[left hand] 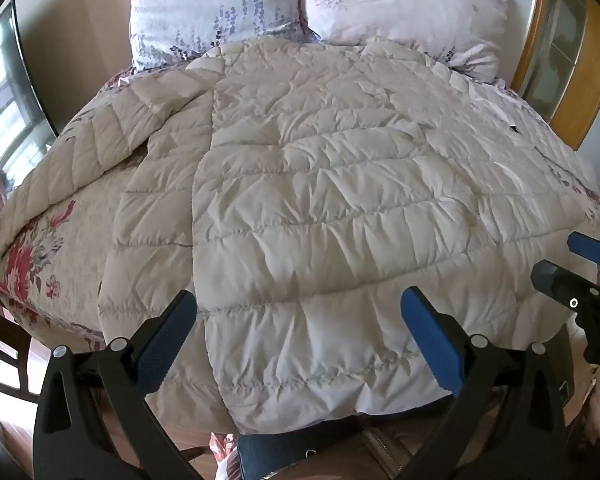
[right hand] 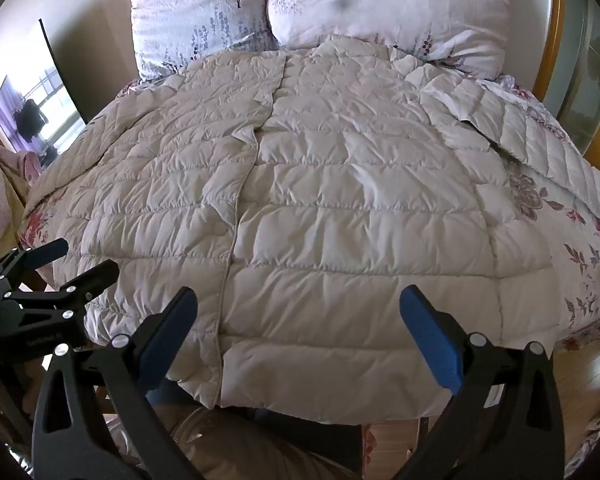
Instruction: Fold large clothes
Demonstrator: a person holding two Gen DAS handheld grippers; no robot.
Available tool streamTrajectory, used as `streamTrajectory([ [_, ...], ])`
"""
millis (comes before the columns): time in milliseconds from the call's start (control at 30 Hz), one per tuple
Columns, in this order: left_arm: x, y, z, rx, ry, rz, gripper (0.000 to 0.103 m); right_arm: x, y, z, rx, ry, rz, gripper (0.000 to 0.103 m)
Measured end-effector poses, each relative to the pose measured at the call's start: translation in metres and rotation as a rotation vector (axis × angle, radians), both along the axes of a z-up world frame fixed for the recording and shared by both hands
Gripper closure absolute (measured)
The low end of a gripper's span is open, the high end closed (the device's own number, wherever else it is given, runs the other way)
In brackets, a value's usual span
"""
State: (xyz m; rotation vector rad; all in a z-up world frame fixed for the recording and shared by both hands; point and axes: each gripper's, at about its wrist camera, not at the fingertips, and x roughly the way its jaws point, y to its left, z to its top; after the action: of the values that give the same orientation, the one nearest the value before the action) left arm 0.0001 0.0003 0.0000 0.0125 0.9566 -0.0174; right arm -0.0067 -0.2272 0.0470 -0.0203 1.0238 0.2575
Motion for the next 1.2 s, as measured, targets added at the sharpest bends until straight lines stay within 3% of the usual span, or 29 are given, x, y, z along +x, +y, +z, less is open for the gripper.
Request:
streamTrajectory([
  [1200, -0.0014, 0.0023, -0.001, -0.002, -0.001, 0.004, 0.001, 0.0004, -0.0036, 0.0006, 0.003, -0.004, 0.001, 0.002],
])
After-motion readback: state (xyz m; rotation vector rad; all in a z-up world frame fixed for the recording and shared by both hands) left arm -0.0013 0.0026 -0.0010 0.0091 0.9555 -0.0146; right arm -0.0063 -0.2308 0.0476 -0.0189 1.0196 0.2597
